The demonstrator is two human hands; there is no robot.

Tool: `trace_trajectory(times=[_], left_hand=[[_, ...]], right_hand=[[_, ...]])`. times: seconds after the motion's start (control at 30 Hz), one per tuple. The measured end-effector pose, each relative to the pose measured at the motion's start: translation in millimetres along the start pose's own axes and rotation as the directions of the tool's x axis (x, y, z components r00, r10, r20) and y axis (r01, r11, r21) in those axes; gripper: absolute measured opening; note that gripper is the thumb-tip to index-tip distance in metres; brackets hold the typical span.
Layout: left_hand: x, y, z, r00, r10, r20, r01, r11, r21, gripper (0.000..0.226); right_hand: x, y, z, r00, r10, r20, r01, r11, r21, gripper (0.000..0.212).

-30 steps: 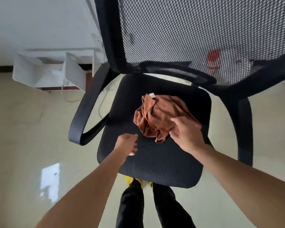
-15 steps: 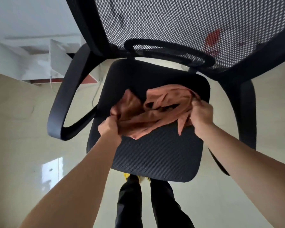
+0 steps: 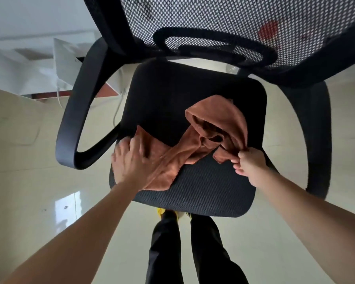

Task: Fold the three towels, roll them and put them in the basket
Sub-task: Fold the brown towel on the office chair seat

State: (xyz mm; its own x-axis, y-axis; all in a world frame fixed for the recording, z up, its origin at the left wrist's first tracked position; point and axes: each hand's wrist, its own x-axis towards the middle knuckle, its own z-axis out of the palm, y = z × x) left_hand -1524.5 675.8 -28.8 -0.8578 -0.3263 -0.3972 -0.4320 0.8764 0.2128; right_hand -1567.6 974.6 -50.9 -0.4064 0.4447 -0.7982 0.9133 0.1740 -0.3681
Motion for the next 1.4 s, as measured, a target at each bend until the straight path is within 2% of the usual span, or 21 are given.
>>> trace_trajectory(times=[0.07,0.1,0.2,0.3,0.37,0.43,0.53,0.67,0.77,0.83,0.87,0.93,0.97,1.0,1.07,1.13,1.2,1.23,1.27,1.33,1.4], left_hand=[[6,21,-1,0.972,0.227,-0.058,-0.227,0.974,0.0,0.067],[9,31,1,0.956,0.294,-0.01,-0.295,0.955,-0.026,0.065],[5,56,13,0.906,0.264,0.33,-0.254,0.965,-0.074,0.068],[-7,60,30,0.875,0.233,0.425,-0.238,0.97,-0.042,0.037],[-7,51,25,0.91,0.179,0.373,-0.154,0.983,-0.095,0.028],[1,39,12,0.974,0.088,0.207,-0.041,0.975,-0.22,0.018],[21,22,-14,0.995,-0.071,-0.071,0.042,0.936,-0.348,0.009],[36,5,-35,0.986,-0.037,-0.161,-0.012,0.956,-0.292,0.026],[13,-6,-26,0.98,0.175,-0.092,-0.188,0.97,-0.157,0.031],[-14,-15,-9,0.952,0.299,-0.057,-0.302,0.953,-0.031,0.036],[-29,-19,-1,0.946,0.322,-0.042,-0.322,0.947,0.005,0.038],[-51,-22,11,0.958,0.285,-0.043,-0.286,0.958,-0.018,0.036],[-58,-23,15,0.967,0.247,-0.055,-0.251,0.965,-0.071,0.033],[-65,-21,18,0.978,0.193,-0.072,-0.202,0.969,-0.142,0.028],[-74,-17,19,0.998,-0.028,-0.049,0.01,0.944,-0.33,0.021],[-78,-14,20,0.928,-0.343,0.143,0.368,0.788,-0.493,0.039],[-72,-17,15,0.659,-0.574,0.485,0.73,0.335,-0.596,0.065],[-65,-20,15,0.526,-0.579,0.624,0.804,0.099,-0.586,0.069],[-59,-24,14,0.457,-0.552,0.698,0.82,-0.044,-0.571,0.066],[-41,-26,16,0.472,-0.514,0.716,0.77,-0.156,-0.619,0.045],[-21,-17,14,0.583,-0.496,0.644,0.668,-0.16,-0.727,0.022]], right_hand=[[-1,12,1,0.983,-0.159,-0.097,0.146,0.981,-0.129,0.003],[-3,10,0,0.951,-0.268,-0.155,0.237,0.953,-0.19,0.008],[-6,-14,2,0.877,-0.459,-0.139,0.441,0.886,-0.142,0.031],[8,-39,4,0.888,-0.456,-0.061,0.43,0.869,-0.247,0.049],[17,-43,4,0.903,-0.426,-0.061,0.383,0.86,-0.337,0.028],[16,-31,6,0.922,-0.362,-0.137,0.314,0.907,-0.281,0.019],[-1,18,7,0.951,-0.226,-0.211,0.175,0.956,-0.236,0.027],[-41,85,8,0.995,-0.08,-0.066,0.04,0.883,-0.467,0.034],[-59,86,5,0.987,-0.162,-0.001,0.13,0.796,-0.591,0.042],[-63,62,3,0.928,-0.373,-0.016,0.288,0.741,-0.606,0.057],[-65,46,4,0.855,-0.518,-0.016,0.406,0.688,-0.601,0.063],[-66,7,12,0.672,-0.74,0.011,0.621,0.556,-0.552,0.066],[-65,-12,20,0.619,-0.784,0.051,0.687,0.509,-0.52,0.062],[-63,-27,29,0.615,-0.779,0.121,0.721,0.494,-0.486,0.057],[-60,-44,47,0.683,-0.64,0.352,0.72,0.509,-0.472,0.055],[-59,-41,61,0.701,-0.426,0.572,0.713,0.4,-0.575,0.057],[-60,-21,68,0.672,-0.329,0.663,0.738,0.229,-0.635,0.035],[-61,-9,66,0.662,-0.334,0.671,0.745,0.191,-0.64,0.028],[-60,3,62,0.653,-0.366,0.663,0.75,0.191,-0.633,0.027],[-56,21,49,0.648,-0.504,0.571,0.742,0.246,-0.624,0.023],[-51,32,25,0.671,-0.62,0.406,0.697,0.342,-0.63,0.022]])
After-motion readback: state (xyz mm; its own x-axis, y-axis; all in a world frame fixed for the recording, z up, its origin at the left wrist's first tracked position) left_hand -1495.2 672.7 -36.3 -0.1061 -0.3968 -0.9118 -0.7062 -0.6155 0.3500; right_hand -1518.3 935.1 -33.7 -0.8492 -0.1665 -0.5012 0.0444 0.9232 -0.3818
